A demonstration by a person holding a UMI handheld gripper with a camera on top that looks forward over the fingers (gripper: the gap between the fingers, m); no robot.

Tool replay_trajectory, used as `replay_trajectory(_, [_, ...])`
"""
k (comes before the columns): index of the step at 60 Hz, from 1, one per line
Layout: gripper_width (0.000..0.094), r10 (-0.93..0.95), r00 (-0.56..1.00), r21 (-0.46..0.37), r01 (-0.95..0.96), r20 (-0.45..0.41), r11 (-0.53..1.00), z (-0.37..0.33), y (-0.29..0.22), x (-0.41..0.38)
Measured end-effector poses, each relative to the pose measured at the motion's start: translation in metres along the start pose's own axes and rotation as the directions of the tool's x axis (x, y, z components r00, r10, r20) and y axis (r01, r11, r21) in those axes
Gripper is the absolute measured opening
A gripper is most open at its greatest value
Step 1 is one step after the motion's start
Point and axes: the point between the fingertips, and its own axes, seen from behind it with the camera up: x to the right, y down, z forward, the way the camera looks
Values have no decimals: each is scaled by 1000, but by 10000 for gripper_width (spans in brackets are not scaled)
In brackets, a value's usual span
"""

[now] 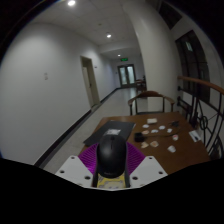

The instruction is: Arrange mouse

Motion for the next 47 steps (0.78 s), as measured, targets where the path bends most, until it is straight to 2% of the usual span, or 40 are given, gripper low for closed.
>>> replay_trajectory(4, [359,-29,999,-49,30,15,998,12,37,-28])
replay_trajectory(11, [359,-62,997,-216,52,-39,975,43,127,-33])
replay_trajectory(18, [367,-95,994,-299,72,-63,952,53,181,-30])
replay_trajectory(20, [366,-118,990,-262,96,-72,960,58,178,-27])
replay_trajectory(25, [446,-136,988,-286,111,-70,952,57,180,-25])
replay_trajectory(29, [524,-161,987,-312,147,-19,939,55,181,-29])
replay_trajectory(31, [587,-178,984,-319,174,18,932,51,181,-32])
replay_trajectory(34, [785,-192,979,-308,203,66,929,41,177,-32])
replay_trajectory(36, [873,-199,976,-288,217,89,933,32,172,-32])
replay_trajectory(38, [838,-205,973,-264,226,106,938,21,165,-29])
replay_trajectory(47, [851,-179,971,-203,209,156,957,-41,154,3])
